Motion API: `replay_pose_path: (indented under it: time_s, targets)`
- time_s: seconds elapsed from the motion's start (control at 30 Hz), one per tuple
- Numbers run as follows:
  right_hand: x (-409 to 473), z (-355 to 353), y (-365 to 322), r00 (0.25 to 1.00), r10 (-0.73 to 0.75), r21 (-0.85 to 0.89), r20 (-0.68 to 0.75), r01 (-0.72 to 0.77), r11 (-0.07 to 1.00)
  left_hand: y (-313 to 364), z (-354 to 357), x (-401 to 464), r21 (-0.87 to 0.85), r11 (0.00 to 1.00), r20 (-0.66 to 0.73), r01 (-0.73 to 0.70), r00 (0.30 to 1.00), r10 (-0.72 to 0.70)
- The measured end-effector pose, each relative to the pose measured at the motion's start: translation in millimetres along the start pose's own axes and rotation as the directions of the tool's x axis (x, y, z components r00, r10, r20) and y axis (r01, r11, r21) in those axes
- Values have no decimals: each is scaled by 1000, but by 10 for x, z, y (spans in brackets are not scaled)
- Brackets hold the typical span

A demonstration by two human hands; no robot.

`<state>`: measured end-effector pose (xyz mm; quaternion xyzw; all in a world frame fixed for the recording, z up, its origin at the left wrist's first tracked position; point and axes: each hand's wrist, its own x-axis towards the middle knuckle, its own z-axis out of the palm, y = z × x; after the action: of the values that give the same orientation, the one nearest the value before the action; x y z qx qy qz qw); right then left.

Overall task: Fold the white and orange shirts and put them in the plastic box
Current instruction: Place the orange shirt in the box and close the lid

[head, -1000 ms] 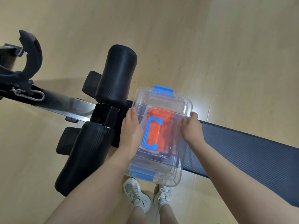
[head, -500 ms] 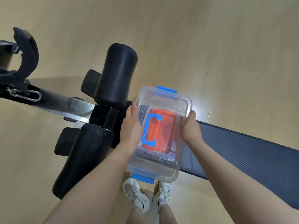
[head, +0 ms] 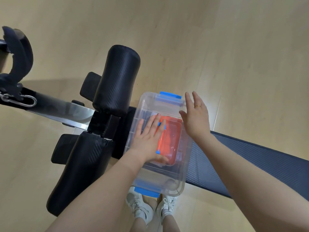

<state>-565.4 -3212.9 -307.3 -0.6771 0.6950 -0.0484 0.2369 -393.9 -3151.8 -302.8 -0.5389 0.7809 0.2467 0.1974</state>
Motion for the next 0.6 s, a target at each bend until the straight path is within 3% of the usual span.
replay_pose_path:
  time_s: [0.17, 0.27, 0.43, 0.6]
  targets:
    - [479, -114, -110, 961, -27, -38, 277, 38, 999, 3, 14, 22, -12, 1000, -8, 17, 1000, -17]
    - [580, -228, -124, 916, -36, 87, 400, 1, 996, 11, 17, 15, -7, 1000, -14, 23, 1000, -23]
    - [525, -218, -194, 939, -157, 84, 308, 137, 987, 17, 16, 10, 13, 999, -19, 30, 999, -30]
    - [372, -129, -187, 975, -128, 14, 180, 127, 992, 39, 16, -1, 30, 999, -23, 35, 999, -35]
